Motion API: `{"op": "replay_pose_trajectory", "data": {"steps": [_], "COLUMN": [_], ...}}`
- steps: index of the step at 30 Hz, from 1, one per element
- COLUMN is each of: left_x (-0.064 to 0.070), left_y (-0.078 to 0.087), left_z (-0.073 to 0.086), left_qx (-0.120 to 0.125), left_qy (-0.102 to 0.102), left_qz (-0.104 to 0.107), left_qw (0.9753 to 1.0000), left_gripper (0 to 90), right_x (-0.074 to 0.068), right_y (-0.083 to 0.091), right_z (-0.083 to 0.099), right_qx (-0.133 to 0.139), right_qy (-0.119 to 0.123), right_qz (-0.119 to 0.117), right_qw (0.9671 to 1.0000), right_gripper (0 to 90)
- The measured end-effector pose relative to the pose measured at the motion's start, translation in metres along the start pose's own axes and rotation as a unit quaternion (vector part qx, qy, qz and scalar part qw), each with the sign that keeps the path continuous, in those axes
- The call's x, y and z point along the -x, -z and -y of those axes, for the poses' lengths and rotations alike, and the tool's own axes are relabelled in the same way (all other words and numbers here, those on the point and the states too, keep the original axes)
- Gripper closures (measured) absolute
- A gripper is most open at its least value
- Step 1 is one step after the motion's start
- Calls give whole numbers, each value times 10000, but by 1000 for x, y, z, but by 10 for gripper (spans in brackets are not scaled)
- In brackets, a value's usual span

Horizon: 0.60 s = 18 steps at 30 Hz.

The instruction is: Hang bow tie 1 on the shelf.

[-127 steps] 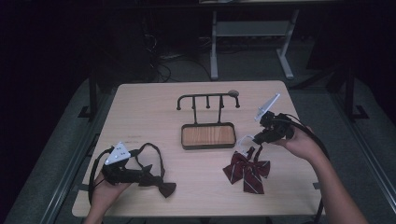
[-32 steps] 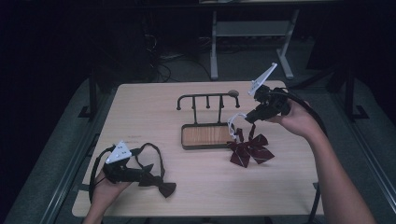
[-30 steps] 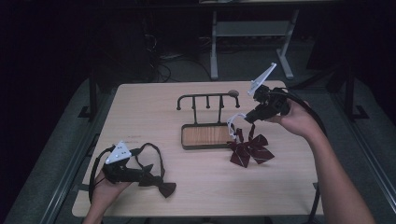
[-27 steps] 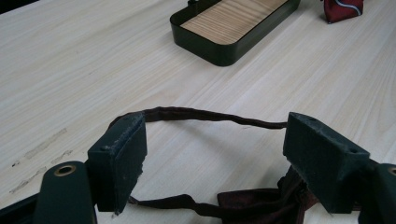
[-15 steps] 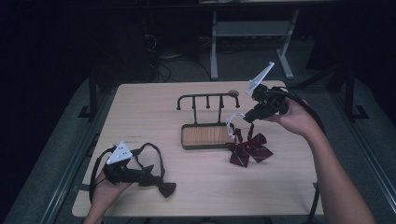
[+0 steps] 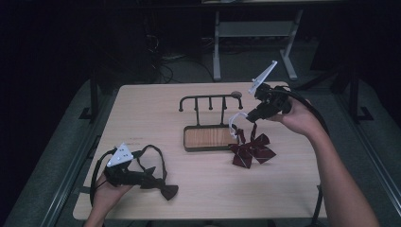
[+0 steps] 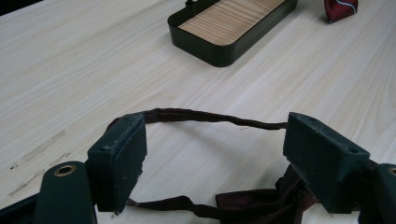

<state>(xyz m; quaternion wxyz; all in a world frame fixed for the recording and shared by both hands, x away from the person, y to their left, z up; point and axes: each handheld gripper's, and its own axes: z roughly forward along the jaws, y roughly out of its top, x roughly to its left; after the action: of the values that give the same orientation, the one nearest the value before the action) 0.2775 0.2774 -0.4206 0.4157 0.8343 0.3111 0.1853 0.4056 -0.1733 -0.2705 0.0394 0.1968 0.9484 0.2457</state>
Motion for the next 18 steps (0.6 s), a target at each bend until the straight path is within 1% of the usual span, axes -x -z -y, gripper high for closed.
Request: {"op": "replay_pose_trajectory", "data": {"steps": [6,7,10,11,13,14,15,18], "left_x": [1,1,1,1,0,0,0,0], "left_y": [0,0,0,0,0,0,0,0], "left_z": [0,0,0,0,0,0,0,0], "left_qx": [8,8,13,17,29,29,41,38], "left_qy": [19,19,24,22,24,24,22,25], "left_qz": [9,9,12,12,16,16,17,20], "left_qw": [10000,10000,10000,10000,10000,10000,10000,10000], "left_gripper": [219,219,219,219,220,219,219,219], "right_x": [11,11,20,22,28,28,34,41], "right_y": [4,4,8,9,9,9,9,7], "right_z": [-5,-5,-10,-12,-14,-14,-15,-15], "right_qx": [-18,-18,11,-1,-38,-38,-43,-34], "right_qy": [-136,-136,-300,-316,-394,-394,-481,-601], "right_qz": [84,84,123,157,176,176,216,233], "right_qw": [9999,9999,9995,9994,9991,9991,9986,9979], "right_gripper": [841,841,841,841,841,841,841,841]}}
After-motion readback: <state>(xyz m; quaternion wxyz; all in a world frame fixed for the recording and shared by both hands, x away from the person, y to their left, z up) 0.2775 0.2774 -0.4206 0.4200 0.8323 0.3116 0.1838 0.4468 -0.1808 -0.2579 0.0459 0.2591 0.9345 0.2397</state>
